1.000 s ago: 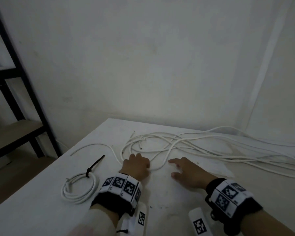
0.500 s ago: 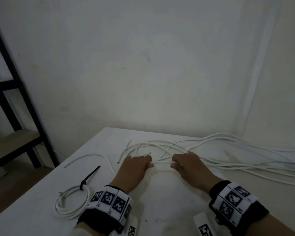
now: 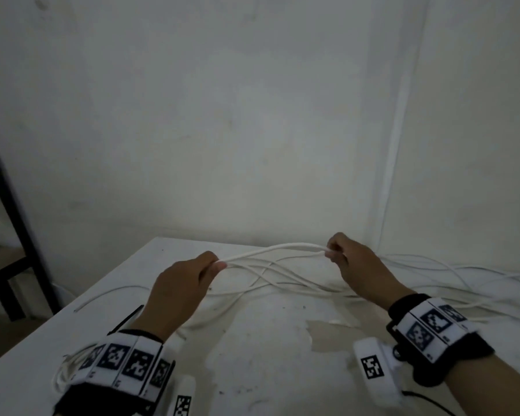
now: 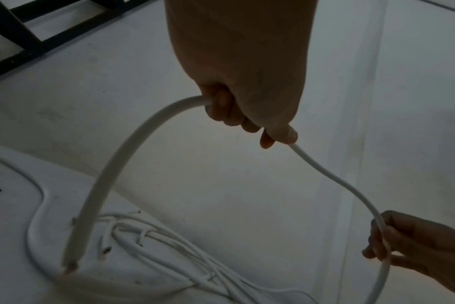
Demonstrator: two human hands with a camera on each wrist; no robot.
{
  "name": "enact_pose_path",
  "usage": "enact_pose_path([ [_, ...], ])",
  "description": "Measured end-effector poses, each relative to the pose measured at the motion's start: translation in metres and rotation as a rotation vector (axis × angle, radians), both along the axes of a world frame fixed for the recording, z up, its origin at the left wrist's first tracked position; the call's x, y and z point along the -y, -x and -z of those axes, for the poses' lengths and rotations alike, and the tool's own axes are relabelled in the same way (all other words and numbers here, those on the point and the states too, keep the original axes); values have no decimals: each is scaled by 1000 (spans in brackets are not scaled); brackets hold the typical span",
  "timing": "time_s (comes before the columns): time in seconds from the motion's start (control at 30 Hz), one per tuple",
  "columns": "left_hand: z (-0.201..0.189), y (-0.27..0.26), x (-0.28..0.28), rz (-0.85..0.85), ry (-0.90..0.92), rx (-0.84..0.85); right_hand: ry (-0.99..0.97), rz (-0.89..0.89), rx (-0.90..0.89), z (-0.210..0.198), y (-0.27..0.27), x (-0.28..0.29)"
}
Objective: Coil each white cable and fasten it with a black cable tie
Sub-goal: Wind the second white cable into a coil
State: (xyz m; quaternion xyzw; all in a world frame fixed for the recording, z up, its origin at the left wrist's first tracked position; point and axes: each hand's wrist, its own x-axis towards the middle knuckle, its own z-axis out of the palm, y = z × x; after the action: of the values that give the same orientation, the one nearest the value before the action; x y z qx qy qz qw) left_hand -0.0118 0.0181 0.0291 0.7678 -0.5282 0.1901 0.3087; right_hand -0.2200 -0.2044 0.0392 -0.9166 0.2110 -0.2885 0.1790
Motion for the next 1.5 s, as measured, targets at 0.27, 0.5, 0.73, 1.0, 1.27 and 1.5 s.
enact_pose_path([
  [0.27, -17, 20, -5, 87, -20, -136, 50, 94, 123, -12, 31, -7],
  [0.5, -17, 35, -10, 152, -104, -294, 59, 107, 163, -17, 61, 3],
  [0.73, -28, 44, -15, 125, 11, -324, 16, 174, 188, -17, 95, 5],
  [1.0, -49, 76, -15, 360, 54, -989, 154, 297, -47, -1, 107, 22],
  [1.27, -45, 105, 10, 294, 217, -747, 566, 100, -152, 22, 89, -28],
  [1.5, -40, 119, 20, 266, 29, -458, 755, -168, 23, 12, 73, -66],
])
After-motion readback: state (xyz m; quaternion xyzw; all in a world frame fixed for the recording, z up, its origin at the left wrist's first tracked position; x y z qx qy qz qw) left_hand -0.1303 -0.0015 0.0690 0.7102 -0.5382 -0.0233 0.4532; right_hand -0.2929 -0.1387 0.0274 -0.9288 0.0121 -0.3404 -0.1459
